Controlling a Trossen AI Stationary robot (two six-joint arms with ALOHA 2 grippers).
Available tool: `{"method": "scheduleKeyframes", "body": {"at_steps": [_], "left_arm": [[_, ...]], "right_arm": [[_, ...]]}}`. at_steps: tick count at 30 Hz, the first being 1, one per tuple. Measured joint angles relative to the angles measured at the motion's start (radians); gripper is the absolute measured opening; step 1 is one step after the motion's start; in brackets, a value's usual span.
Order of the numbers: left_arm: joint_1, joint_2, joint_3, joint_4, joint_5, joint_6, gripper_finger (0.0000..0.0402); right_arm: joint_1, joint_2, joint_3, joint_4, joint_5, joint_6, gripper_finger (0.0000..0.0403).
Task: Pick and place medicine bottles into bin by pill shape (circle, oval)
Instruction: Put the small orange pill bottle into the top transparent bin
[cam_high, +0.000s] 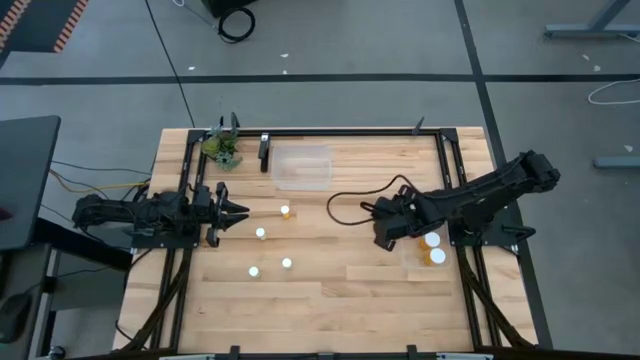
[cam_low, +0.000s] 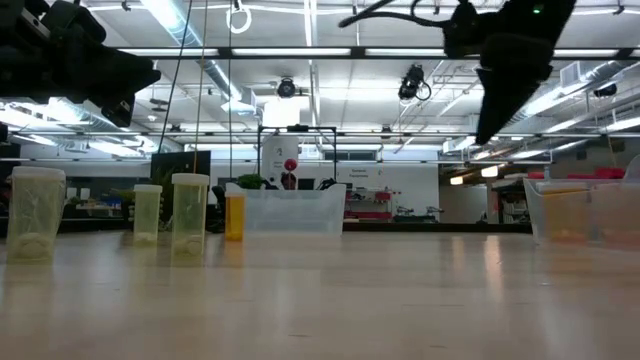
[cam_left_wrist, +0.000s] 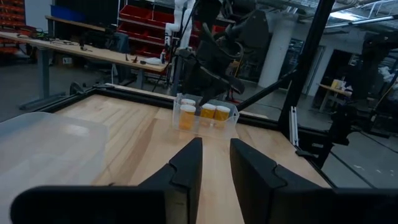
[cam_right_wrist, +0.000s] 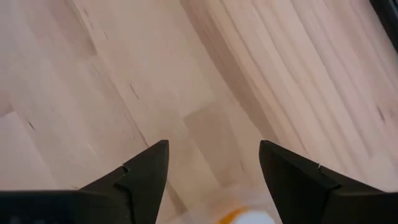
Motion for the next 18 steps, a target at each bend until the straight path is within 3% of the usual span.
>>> {"method": "scheduleKeyframes", "body": {"at_steps": [18], "left_arm": [[0.0,0.0,0.0,0.0,0.0,0.0,0.0091]], "right_arm": [[-0.166,0.265,0.252,0.176,-0.118,-0.495,0.0257]]}}
